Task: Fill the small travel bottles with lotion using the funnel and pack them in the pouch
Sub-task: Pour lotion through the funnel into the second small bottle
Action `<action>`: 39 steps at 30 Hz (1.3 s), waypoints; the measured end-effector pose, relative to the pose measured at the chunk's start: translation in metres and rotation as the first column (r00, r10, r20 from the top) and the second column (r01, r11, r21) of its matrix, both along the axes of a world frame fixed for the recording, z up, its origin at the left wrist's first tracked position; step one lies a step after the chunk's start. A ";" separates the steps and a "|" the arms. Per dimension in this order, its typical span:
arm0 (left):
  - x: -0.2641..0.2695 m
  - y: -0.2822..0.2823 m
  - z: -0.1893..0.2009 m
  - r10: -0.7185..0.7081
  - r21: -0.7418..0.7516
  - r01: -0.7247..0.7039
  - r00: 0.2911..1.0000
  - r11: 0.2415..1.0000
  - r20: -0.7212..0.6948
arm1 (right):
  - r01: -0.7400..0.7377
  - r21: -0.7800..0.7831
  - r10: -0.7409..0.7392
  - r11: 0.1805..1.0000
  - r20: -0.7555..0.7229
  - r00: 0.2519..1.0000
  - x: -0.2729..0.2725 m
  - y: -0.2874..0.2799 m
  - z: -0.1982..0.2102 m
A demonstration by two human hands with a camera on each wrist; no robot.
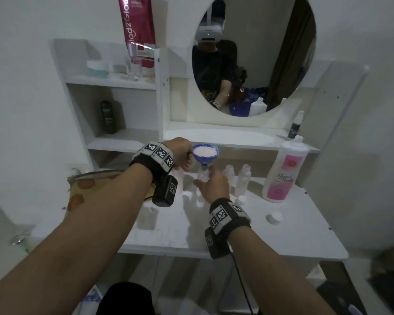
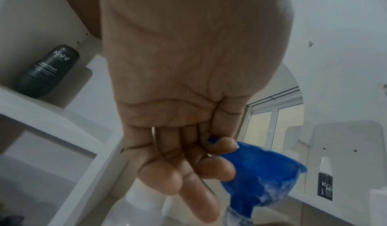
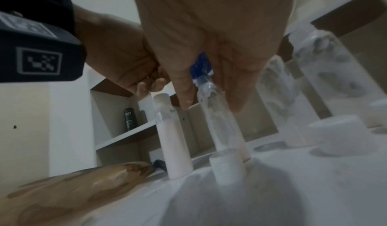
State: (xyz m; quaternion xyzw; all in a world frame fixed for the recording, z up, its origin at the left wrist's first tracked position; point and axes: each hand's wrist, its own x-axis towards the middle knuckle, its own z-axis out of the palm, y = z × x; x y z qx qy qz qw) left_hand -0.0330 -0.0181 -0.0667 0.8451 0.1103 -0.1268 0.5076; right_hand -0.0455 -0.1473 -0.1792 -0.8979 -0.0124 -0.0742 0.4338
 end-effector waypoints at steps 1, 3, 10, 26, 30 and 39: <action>0.002 0.003 0.001 -0.021 0.001 0.021 1.000 1.000 -0.004 | -0.001 0.003 0.001 1.000 -0.006 1.000 0.003 0.002 -0.002; 0.003 0.004 0.003 -0.030 0.004 0.030 1.000 1.000 0.005 | -0.012 -0.001 0.012 1.000 -0.016 1.000 0.009 0.004 -0.004; 0.012 0.022 -0.006 -0.124 -0.146 0.122 0.992 0.982 0.001 | -0.030 -0.017 0.029 0.999 -0.022 0.999 0.019 -0.001 -0.011; 0.014 0.021 -0.021 -0.137 -0.309 0.166 0.984 0.936 0.115 | -0.069 -0.049 0.066 0.996 -0.058 0.996 0.019 -0.013 -0.005; 0.012 0.022 -0.022 -0.125 -0.323 0.159 0.985 0.933 0.121 | -0.086 -0.049 0.083 0.995 -0.069 0.994 0.020 -0.014 -0.005; 0.008 0.026 -0.021 -0.101 -0.326 0.138 0.987 0.935 0.128 | -0.097 -0.030 0.095 0.995 -0.059 0.994 0.017 -0.014 -0.003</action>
